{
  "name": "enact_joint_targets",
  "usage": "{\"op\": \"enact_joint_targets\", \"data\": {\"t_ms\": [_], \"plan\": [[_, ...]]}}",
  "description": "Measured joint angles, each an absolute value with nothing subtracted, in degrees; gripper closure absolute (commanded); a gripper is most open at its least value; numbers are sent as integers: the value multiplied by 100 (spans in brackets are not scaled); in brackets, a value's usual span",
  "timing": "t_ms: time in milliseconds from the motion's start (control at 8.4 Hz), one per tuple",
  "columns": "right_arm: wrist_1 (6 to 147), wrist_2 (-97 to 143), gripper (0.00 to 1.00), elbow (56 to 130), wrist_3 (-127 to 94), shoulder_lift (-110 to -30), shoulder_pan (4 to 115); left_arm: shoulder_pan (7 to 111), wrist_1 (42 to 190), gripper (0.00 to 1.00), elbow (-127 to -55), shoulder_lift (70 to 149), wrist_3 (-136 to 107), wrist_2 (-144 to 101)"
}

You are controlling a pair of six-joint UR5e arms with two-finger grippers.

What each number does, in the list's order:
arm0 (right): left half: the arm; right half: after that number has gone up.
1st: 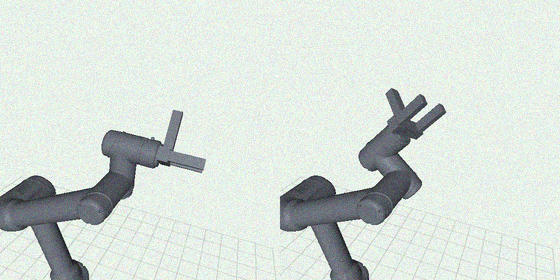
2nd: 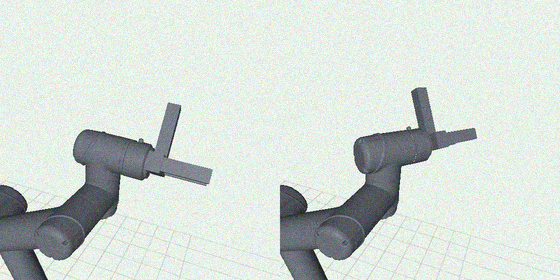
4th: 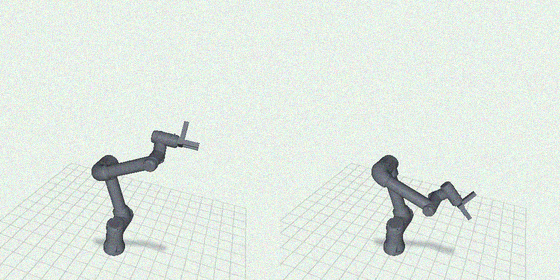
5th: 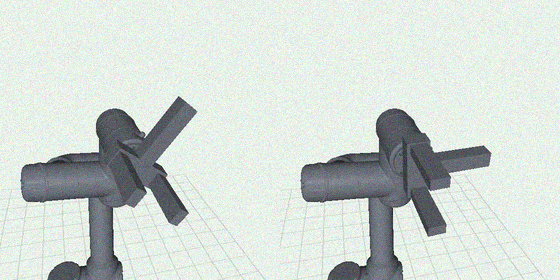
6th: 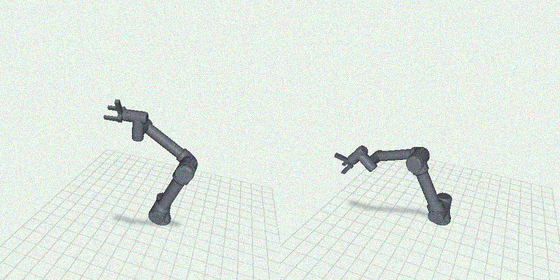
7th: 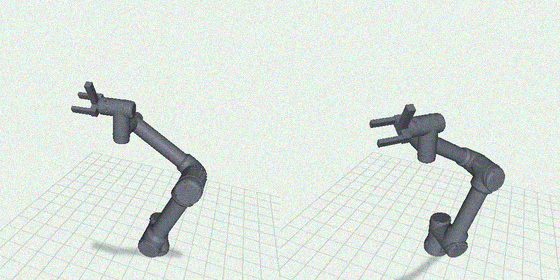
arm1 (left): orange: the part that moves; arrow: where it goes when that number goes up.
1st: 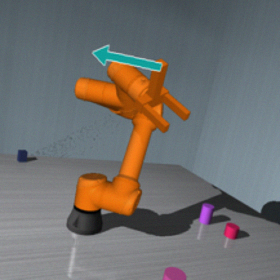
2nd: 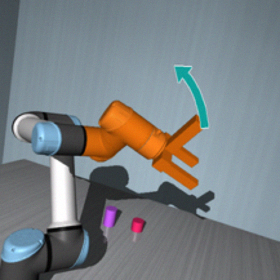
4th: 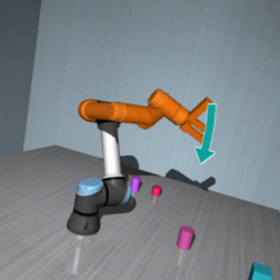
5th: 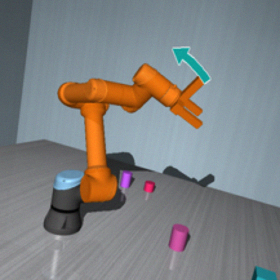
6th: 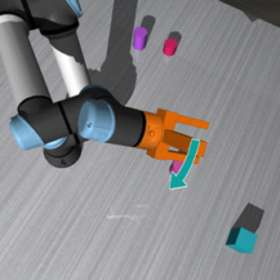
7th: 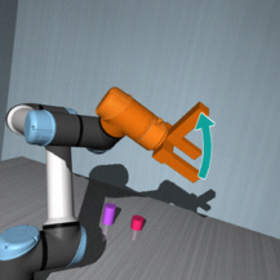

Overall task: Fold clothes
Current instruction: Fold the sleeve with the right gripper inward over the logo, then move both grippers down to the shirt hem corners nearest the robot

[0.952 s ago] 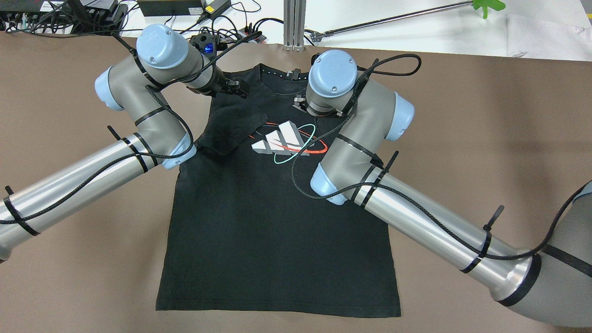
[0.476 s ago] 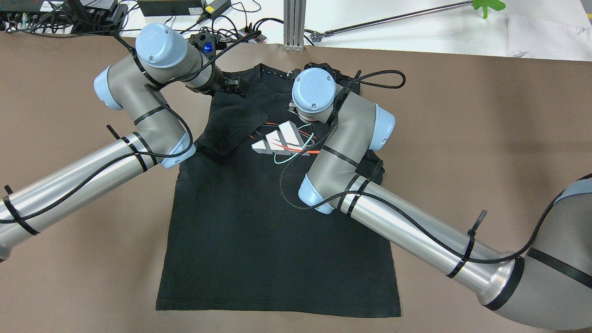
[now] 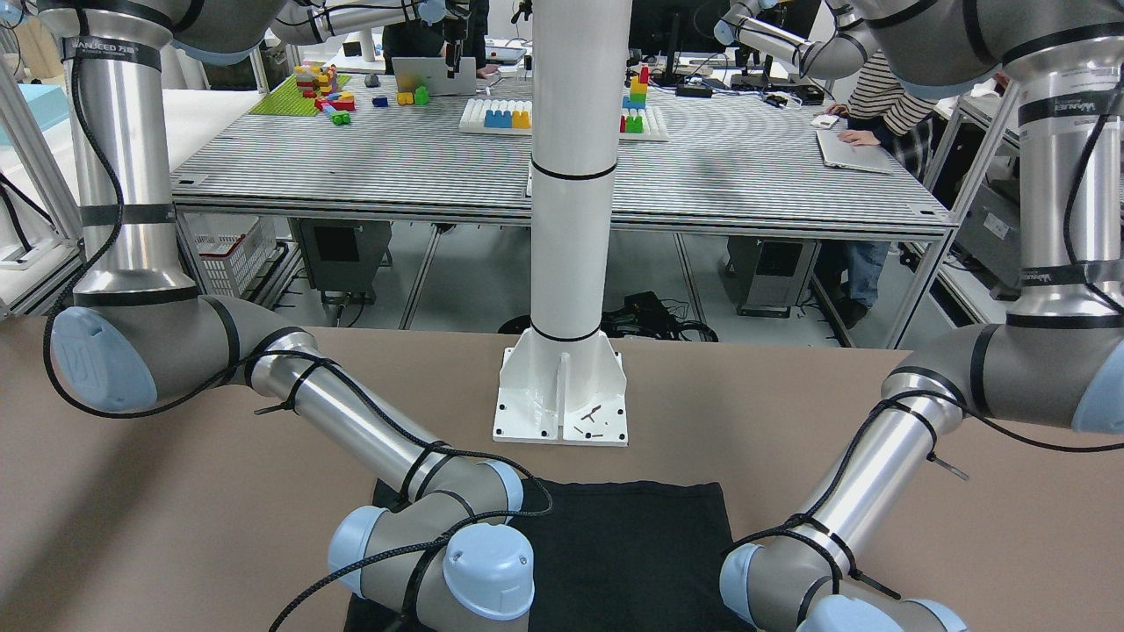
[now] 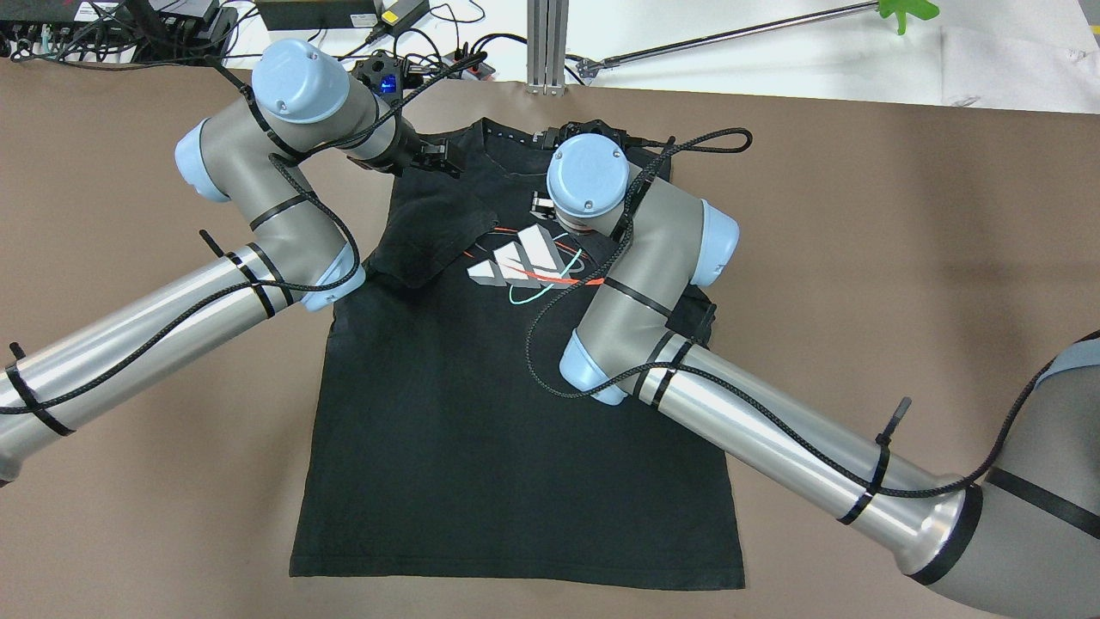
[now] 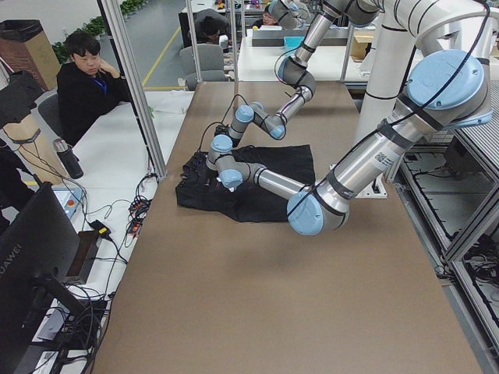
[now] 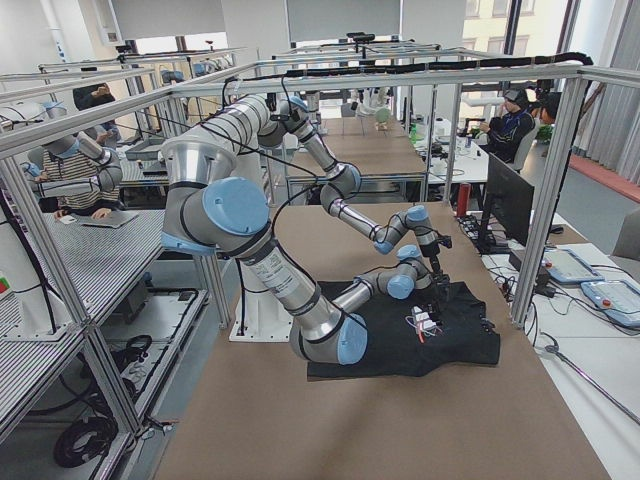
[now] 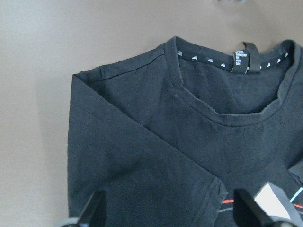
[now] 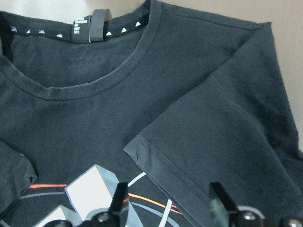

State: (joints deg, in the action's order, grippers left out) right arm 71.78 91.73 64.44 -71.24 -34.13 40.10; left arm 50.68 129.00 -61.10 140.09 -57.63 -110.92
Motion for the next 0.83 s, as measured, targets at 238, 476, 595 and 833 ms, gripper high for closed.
{"op": "enact_joint_targets", "data": {"t_ms": [238,476,595,833], "plan": [[7213,9238,7,7117,-6821,-3876,4014,5063,12894,5,-6395,13946,-6175,-11081],[7249,9481,7,8298,-7128,-4800,3954,4922,12879,5,-7289,13383,-6829,-10989],[7251,9585,7,9019,-7476,-5385,3814,4723,12876,5,-8077,12775,-7166,-10854],[7239,9604,7,10420,-8159,-6489,3351,4094,12871,5,-9709,11444,-7867,-10354]]}}
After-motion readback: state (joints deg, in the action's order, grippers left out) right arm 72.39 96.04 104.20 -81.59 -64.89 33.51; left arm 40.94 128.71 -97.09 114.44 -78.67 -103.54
